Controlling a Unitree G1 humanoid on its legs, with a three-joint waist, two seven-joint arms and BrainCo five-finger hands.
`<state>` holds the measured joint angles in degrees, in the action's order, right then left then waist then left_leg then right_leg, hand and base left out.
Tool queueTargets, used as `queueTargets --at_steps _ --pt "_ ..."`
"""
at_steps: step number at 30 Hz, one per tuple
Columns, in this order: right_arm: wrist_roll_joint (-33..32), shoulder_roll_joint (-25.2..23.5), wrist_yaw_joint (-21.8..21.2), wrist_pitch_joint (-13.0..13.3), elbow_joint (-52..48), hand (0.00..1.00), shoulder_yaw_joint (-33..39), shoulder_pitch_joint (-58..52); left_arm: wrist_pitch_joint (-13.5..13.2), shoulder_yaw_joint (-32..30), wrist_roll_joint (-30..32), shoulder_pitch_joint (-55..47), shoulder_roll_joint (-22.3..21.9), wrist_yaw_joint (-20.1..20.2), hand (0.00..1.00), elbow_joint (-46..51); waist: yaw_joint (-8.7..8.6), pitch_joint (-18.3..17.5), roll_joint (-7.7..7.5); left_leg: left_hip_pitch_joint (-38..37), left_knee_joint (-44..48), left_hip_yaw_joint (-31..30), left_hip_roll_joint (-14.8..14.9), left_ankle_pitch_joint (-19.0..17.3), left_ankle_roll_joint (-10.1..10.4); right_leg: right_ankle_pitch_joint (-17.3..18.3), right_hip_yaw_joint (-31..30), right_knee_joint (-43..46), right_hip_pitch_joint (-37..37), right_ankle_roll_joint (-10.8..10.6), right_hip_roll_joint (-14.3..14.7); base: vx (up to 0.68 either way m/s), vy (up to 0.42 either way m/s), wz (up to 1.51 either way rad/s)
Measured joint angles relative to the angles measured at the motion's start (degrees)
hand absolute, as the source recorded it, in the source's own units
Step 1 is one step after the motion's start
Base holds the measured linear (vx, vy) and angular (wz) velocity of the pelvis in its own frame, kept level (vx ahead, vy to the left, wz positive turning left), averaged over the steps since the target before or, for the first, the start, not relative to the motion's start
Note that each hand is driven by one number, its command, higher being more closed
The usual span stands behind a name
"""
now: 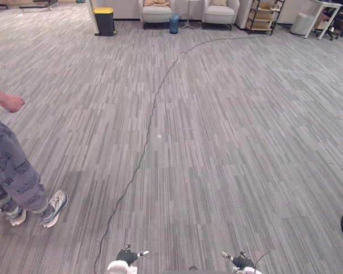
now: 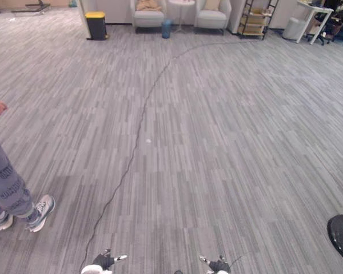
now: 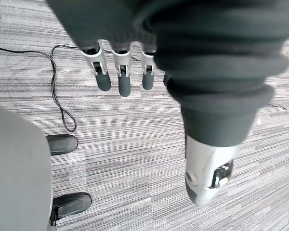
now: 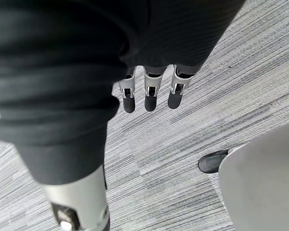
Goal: Pick up cushions and gather them together orderly.
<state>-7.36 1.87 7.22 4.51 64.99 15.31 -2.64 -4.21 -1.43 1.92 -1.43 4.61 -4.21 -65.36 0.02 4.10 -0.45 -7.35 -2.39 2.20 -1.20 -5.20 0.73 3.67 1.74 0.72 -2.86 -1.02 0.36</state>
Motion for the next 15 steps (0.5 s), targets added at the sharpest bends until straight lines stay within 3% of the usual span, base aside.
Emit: queueTargets --at_steps 2,4,5,6,7,9,11,13,14,15 --pt "-0.21 0.42 -0.16 0.10 -0.10 0.00 0.29 0.29 0.00 -2.01 -0.88 0.21 -0.38 0.48 0.00 0.40 0.02 1.36 0.90 4.17 10.41 0.35 0.76 -6.36 1.06 3.98 -0.19 6.15 2.18 0.79 0.50 -0.02 -0.049 -0.08" --pt "-0.75 0.44 -0.20 0.18 -0.78 0.00 0.61 0.27 0.03 -3.89 -1.20 0.06 -0.82 0.77 0.00 1.30 0.27 2.11 0.93 6.45 16.54 0.77 1.48 -8.93 2.19 7.19 -0.28 11.32 4.16 1.52 0.70 0.01 -0.056 0.04" --pt "-1.77 0.17 -0.16 0.22 -1.65 0.00 1.01 0.35 0.06 -4.99 -1.51 0.17 -0.58 0.89 0.00 2.68 0.28 3.04 -0.50 9.33 22.71 2.86 1.53 -9.29 2.68 9.89 0.00 15.24 5.68 1.99 -0.17 0.02 -0.063 0.22" --pt "-1.86 0.12 -0.11 0.20 -1.94 0.00 1.26 0.39 0.02 -5.70 -1.59 0.23 -0.58 0.88 0.00 3.38 0.32 3.65 -0.80 10.78 25.57 4.05 1.59 -9.30 2.68 10.57 0.11 16.25 5.98 2.14 -0.64 0.02 -0.090 0.35" --pt "-2.12 0.11 0.13 0.21 -3.64 0.00 1.67 0.38 -0.09 -7.25 -2.10 0.28 -1.03 0.80 0.00 4.73 0.37 5.22 -0.36 14.03 32.04 7.65 3.39 -10.79 1.86 11.95 0.76 17.49 5.65 2.72 -0.97 0.04 -0.069 0.31" --pt "-2.28 0.97 0.39 0.14 -3.81 0.00 2.46 0.30 -0.25 -8.85 -2.97 0.34 -2.33 0.77 0.00 5.82 0.58 5.73 1.05 18.39 34.60 11.70 6.09 -12.36 0.88 13.49 1.29 17.92 4.87 2.74 -1.71 0.15 0.017 0.26" --pt "-2.27 0.45 0.44 0.11 -4.07 0.00 2.11 0.37 -0.50 -8.86 -3.28 0.21 -2.84 0.79 0.00 6.79 1.23 5.73 1.10 22.56 30.97 13.26 6.17 -10.93 1.06 14.84 0.99 17.03 3.74 1.88 -3.74 0.25 0.137 0.02" --pt "-2.23 0.43 0.43 0.08 -4.30 0.00 1.91 0.32 -0.66 -8.94 -3.86 0.17 -3.22 0.86 0.00 7.88 2.45 5.56 1.38 25.30 22.65 12.82 6.38 -5.54 2.37 15.66 -0.19 14.72 2.68 0.54 -4.43 0.33 0.230 -0.24" --pt "-2.25 0.37 0.44 0.09 -4.31 0.00 1.92 0.33 -0.84 -9.13 -4.36 0.11 -3.25 0.87 0.00 8.02 2.96 5.51 1.33 25.49 22.41 12.88 6.51 -3.71 2.11 16.01 -0.72 14.34 2.46 0.31 -4.56 0.37 0.292 -0.53" --pt "-2.21 0.27 0.46 0.07 -4.30 0.00 1.99 0.32 -1.32 -10.01 -4.54 -0.03 -3.42 0.94 0.00 8.05 3.87 5.17 0.76 26.16 23.64 13.07 6.18 -0.91 -0.19 17.02 -2.37 13.77 1.68 -0.50 -5.35 0.44 0.321 -0.55"
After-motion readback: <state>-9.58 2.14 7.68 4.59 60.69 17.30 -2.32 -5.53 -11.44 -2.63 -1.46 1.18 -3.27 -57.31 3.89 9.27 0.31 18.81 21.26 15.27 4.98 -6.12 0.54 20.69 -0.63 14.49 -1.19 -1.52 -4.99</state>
